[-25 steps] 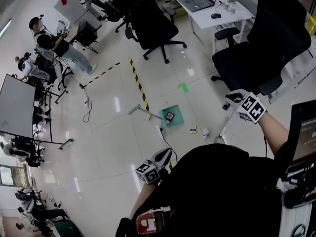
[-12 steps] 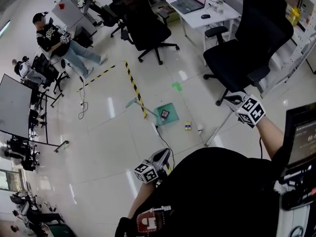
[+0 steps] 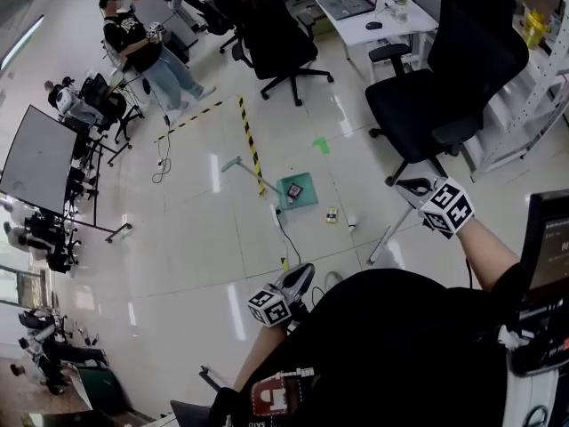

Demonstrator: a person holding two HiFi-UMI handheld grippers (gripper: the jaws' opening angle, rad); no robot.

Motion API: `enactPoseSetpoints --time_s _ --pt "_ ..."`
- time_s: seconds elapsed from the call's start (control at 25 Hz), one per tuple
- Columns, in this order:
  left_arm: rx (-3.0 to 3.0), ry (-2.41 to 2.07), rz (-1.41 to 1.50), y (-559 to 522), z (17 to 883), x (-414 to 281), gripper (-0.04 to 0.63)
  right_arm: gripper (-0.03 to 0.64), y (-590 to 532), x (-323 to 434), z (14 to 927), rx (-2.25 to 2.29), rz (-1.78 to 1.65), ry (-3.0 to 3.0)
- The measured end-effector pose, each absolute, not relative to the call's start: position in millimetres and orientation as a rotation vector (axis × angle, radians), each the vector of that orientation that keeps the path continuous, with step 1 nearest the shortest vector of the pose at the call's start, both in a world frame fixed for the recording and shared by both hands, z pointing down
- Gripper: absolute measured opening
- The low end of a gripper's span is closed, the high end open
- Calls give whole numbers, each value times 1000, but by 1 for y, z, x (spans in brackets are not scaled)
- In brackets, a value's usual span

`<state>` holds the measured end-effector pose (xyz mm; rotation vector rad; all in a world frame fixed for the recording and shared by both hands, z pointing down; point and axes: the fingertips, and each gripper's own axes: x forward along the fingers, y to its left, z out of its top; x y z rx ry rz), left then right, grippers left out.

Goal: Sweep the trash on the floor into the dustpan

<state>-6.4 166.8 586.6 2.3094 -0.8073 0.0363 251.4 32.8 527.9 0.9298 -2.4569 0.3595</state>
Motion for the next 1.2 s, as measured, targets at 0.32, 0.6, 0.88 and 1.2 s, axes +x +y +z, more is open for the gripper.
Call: enactPoseSetpoints --time_s 0.32,0.6,0.88,1.2 --pt "2341 -863 5 193 570 -24 0 5 58 254 538 925 379 -2416" --pt "2374 -863 -7 187 565 -81 0 3 70 227 531 991 359 -2369" --pt "2376 -861 -4 182 563 -113 0 3 69 213 513 1047 354 -2371" --pt "2374 -867 -5 190 566 -135 0 3 72 188 510 1032 348 -2389"
